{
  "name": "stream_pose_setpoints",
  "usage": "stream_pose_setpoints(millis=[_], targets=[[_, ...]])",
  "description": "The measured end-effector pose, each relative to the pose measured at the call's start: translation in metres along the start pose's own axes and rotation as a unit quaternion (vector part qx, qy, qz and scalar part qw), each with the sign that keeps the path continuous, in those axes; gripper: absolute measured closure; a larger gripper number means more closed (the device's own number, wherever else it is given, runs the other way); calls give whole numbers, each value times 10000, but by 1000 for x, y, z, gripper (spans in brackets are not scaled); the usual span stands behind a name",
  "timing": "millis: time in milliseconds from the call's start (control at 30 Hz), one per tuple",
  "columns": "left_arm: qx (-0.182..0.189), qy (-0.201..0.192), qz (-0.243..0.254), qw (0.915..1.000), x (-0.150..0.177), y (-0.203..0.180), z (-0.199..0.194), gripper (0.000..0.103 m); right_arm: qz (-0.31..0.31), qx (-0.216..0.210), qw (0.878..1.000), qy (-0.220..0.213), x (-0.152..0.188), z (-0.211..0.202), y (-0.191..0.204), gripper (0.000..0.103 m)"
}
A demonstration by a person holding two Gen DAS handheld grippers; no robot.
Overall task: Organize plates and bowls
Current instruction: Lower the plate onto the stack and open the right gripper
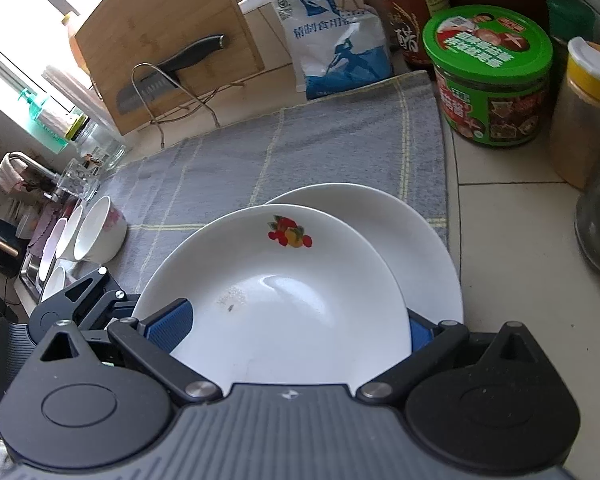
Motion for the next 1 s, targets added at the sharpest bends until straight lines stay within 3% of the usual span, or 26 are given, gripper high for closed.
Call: stream_pose_setpoints(millis=[467, 700, 900, 1000], targets=[[-7, -63, -34, 10000, -4, 4, 5, 1, 151, 329, 9990, -279, 9, -27, -4, 0], [-10, -87, -57, 9999, -5, 2, 6, 1, -29, 794, 9967, -180, 16, -29, 7, 0], [-61, -116, -215, 9997, -2, 3, 4, 1, -361, 1489, 9882, 2, 20, -26, 13, 0], [-57, -124, -357, 9993, 0, 5, 5, 1, -545, 1414, 9885, 24, 23, -25, 19, 0]])
Point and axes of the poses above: each gripper's, at about its wrist camera, not at the fingertips, and z roughly the way its jaws point, y to its left, x to its underside, the point moved 5 cm from there along z, roughly the way its jaws point, and after that the axes turned 13 degrees about -x, right-handed, at the moved point
